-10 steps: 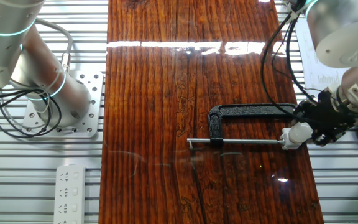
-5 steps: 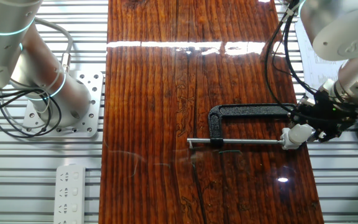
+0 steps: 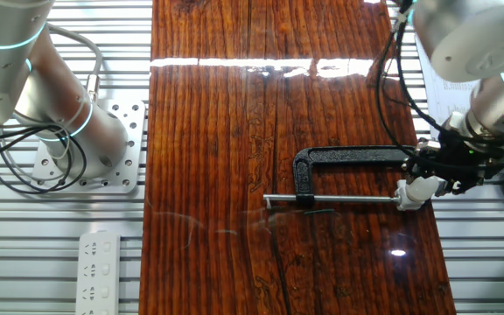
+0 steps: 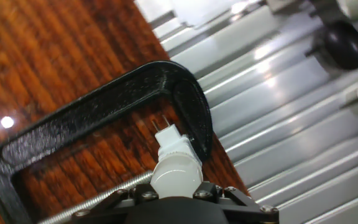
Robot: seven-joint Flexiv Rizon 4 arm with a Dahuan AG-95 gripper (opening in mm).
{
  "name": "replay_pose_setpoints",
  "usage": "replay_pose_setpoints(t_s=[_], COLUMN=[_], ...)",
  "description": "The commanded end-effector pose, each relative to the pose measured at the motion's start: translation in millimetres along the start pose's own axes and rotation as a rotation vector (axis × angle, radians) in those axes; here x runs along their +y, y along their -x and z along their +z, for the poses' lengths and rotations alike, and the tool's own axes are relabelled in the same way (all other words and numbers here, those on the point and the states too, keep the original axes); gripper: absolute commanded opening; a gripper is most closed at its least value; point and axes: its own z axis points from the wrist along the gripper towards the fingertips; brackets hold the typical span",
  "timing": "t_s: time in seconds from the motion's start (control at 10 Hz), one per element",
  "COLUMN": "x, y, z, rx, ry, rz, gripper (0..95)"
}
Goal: Take out the light bulb by rotating it
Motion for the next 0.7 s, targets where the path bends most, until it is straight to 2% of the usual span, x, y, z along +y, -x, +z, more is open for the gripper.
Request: replay_pose_setpoints(t_s=[0.1,0.3,0.7], x=[-0.1,-0.8,-2.5], y=[0.9,0.7,-0.1], z=[-0.5,-2.2,-4.8], rx=[-0.003,-0.005,-0.002], ry=[-0.028,-0.032,-0.030], rz=[-0.092,-0.129,-0.144], gripper=[0.0,0.0,0.0])
